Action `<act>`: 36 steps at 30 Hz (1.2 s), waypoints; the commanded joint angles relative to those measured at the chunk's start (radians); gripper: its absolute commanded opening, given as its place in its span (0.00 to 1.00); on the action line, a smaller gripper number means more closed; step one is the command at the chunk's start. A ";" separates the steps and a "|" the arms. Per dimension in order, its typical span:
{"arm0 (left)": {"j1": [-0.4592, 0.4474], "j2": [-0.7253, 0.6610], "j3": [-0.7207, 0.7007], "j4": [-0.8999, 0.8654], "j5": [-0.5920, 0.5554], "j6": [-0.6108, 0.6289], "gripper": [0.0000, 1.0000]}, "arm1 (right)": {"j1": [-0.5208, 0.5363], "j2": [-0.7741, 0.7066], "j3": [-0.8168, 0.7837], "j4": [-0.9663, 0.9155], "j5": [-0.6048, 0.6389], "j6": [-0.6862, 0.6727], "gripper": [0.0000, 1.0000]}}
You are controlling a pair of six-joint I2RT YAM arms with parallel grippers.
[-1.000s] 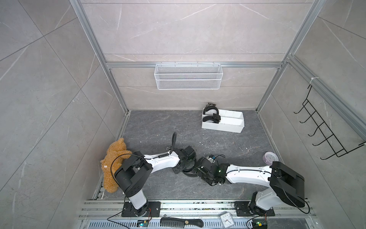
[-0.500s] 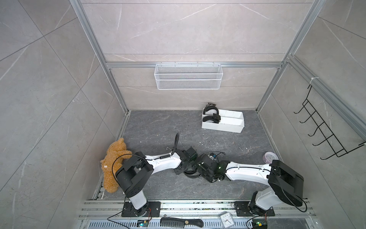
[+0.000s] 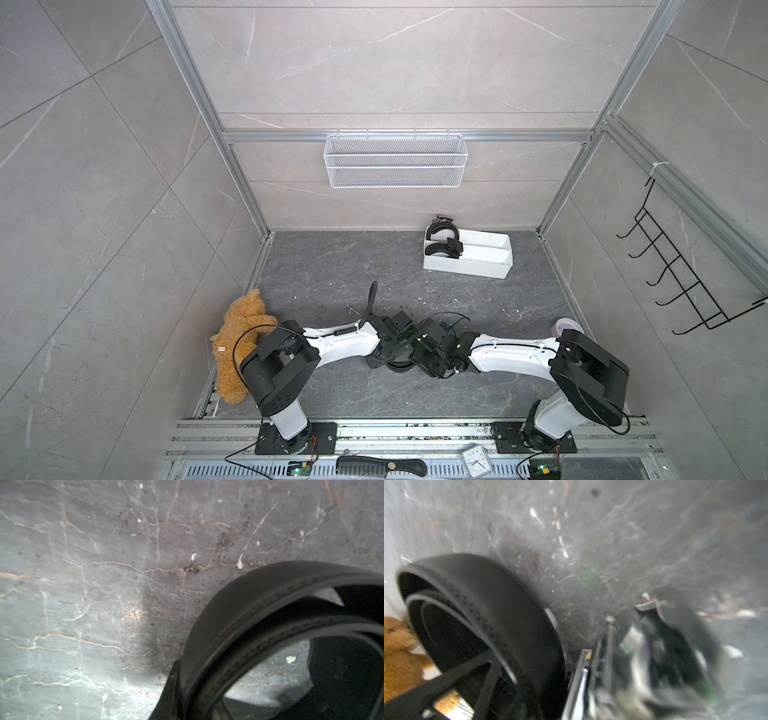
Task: Place the belts into the storage roll
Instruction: Roll the belt at the center of the board, then pick up the belt from the center of the board.
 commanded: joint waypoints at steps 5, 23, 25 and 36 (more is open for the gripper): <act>-0.068 -0.044 0.002 0.023 0.054 0.069 0.00 | -0.005 0.056 0.008 -0.153 0.007 -0.046 0.00; -0.060 -0.290 0.179 -0.065 -0.064 0.221 0.86 | -0.149 -0.115 0.332 -0.775 0.388 -0.508 0.00; -0.045 -0.327 0.188 -0.084 -0.077 0.239 0.86 | -0.179 -0.136 0.419 -0.861 0.502 -0.595 0.00; 0.185 -0.333 0.048 0.004 0.104 0.380 0.97 | -0.438 -0.053 0.837 -0.827 0.926 -1.226 0.00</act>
